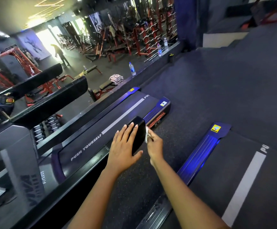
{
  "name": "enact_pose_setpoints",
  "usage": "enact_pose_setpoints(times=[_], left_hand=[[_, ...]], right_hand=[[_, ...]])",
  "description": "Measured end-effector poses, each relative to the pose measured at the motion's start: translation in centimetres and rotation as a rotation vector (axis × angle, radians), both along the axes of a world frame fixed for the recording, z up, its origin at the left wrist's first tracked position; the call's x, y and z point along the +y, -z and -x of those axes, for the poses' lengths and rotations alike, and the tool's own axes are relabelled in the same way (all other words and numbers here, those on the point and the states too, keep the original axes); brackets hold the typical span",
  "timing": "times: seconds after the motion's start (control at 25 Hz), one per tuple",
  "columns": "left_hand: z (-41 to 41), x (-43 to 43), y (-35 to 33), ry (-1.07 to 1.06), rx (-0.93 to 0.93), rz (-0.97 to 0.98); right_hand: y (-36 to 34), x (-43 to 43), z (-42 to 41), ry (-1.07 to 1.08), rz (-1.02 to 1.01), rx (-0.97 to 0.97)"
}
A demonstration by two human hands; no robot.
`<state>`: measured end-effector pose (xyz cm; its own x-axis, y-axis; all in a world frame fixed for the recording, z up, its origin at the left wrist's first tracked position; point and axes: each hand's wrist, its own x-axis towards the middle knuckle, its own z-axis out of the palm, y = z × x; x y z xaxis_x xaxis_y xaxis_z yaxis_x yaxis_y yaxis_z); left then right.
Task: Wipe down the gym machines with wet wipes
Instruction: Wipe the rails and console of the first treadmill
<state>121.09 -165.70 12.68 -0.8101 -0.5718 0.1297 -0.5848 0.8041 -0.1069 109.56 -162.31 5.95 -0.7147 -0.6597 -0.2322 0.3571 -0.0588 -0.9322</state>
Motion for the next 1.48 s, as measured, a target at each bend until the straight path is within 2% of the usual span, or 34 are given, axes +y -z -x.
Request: enact_pose_setpoints(times=[0.08, 0.24, 0.52, 0.68, 0.84, 1.04, 1.28, 1.48], left_hand=[[0.1, 0.1, 0.0, 0.0, -0.002, 0.002], [0.3, 0.4, -0.5, 0.011, 0.036, -0.043], [-0.8, 1.3, -1.1, 0.015, 0.179, -0.156], [-0.9, 3.4, 0.1, 0.097, 0.297, -0.178], [1.8, 5.9, 1.7, 0.173, 0.32, -0.281], [11.3, 7.5, 4.8, 0.207, 0.179, -0.467], [30.7, 9.1, 5.4, 0.306, -0.023, -0.497], [45.5, 10.5, 4.2, 0.383, -0.06, -0.519]], right_hand=[[0.6, -0.3, -0.6, -0.028, -0.09, 0.068], [2.7, 1.4, -2.3, -0.158, -0.121, -0.035], [2.0, 5.5, -0.4, -0.177, -0.26, -0.028], [1.6, 9.0, 1.5, -0.161, -0.374, 0.18], [0.9, 12.7, 5.0, -0.18, -0.509, 0.374], [0.9, 16.9, 13.8, -0.178, -0.72, 0.549], [-1.1, 23.2, 30.7, -0.048, -0.9, 0.651], [-3.6, 27.4, 43.3, 0.004, -0.962, 0.723]])
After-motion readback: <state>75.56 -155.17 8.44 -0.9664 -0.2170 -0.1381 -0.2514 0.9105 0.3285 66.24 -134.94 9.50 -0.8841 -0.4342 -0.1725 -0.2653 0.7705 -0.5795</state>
